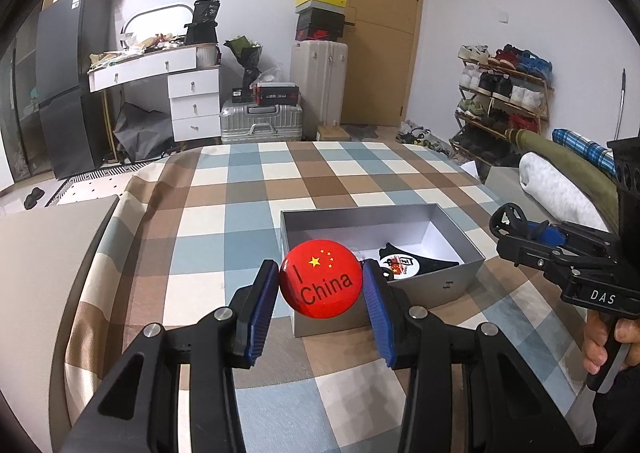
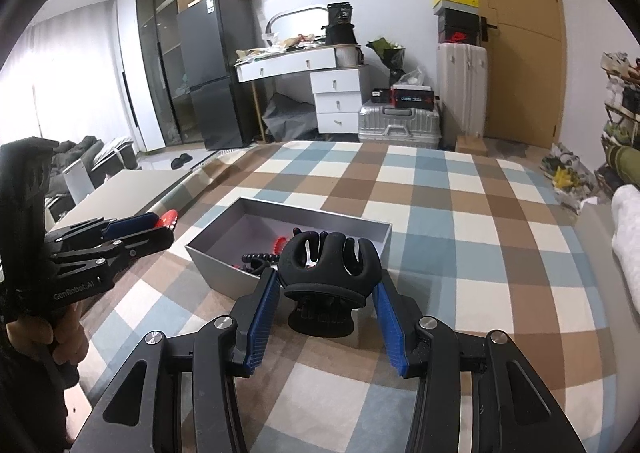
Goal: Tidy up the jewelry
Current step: 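Carry the claw clip and red badge into the grey box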
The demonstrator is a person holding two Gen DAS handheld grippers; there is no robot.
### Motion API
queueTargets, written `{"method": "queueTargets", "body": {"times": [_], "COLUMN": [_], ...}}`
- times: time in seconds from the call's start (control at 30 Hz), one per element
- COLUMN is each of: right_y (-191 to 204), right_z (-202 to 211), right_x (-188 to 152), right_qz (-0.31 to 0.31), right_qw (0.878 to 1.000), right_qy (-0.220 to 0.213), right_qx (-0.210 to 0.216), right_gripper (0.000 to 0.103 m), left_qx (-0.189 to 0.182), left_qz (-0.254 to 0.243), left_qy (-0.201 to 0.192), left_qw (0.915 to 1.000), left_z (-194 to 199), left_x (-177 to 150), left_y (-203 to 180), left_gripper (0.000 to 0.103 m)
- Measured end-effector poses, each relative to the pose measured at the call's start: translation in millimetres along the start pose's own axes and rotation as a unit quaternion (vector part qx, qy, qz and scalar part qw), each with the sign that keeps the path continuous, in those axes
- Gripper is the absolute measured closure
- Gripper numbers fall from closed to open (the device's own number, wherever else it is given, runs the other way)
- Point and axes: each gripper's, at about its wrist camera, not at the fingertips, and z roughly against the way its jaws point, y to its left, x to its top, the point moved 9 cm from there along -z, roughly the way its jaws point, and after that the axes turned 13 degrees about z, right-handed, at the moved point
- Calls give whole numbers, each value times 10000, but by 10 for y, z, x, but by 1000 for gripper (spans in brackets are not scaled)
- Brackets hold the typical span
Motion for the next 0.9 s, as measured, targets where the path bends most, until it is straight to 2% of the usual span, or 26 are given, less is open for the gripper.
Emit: {"method": "queueTargets", "body": {"times": [0.53,0.9], "right_y": [-145,-80], "right_z": [-150,-333], "right_x": [39,131], "right_qz": [-101,-123], "right_qw": [9998,9989], "right_qy": [8,59], "right_qx": [150,441], "right_gripper": [56,56], "left_qx": [46,59], "left_qz": [15,-63], "left_qy": [-11,-14], "left_qw": [10000,10000], "left_z": [-156,-313], "left_x": [117,238], "left_y": [-54,-97], "left_gripper": [66,66]}}
